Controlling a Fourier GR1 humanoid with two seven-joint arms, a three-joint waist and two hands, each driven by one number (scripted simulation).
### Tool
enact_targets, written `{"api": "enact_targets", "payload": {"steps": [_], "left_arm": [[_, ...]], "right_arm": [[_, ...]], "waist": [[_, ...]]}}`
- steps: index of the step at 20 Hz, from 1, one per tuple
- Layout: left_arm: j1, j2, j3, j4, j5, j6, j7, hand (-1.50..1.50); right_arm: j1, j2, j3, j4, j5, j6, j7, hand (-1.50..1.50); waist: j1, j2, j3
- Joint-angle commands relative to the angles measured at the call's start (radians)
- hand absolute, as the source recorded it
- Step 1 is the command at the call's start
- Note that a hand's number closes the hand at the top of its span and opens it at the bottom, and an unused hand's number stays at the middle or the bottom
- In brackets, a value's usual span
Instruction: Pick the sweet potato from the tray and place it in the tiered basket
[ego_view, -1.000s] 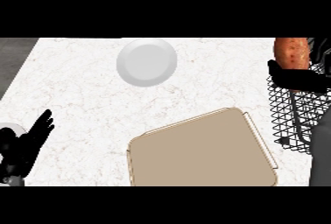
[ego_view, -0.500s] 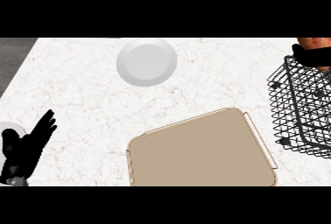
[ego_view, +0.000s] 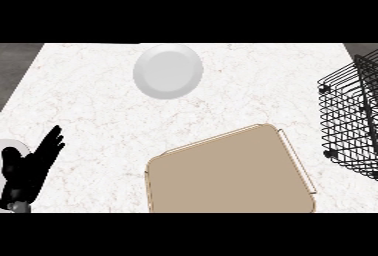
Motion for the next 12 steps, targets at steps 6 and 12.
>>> {"api": "enact_targets", "payload": {"steps": [6, 12], "left_arm": [[0.024, -0.012, 0.000, -0.055, 0.000, -0.002, 0.030, 0.00], [0.006, -0.014, 0.006, 0.023, -0.016, -0.001, -0.018, 0.00]], "right_arm": [[-0.110, -0.105, 0.024, 0.222, 0.061, 0.009, -0.174, 1.50], [-0.131, -0.106, -0.002, 0.360, 0.054, 0.093, -0.160, 1.50]], "waist": [[-0.001, 0.005, 0.012], [-0.003, 0.006, 0.011]]}}
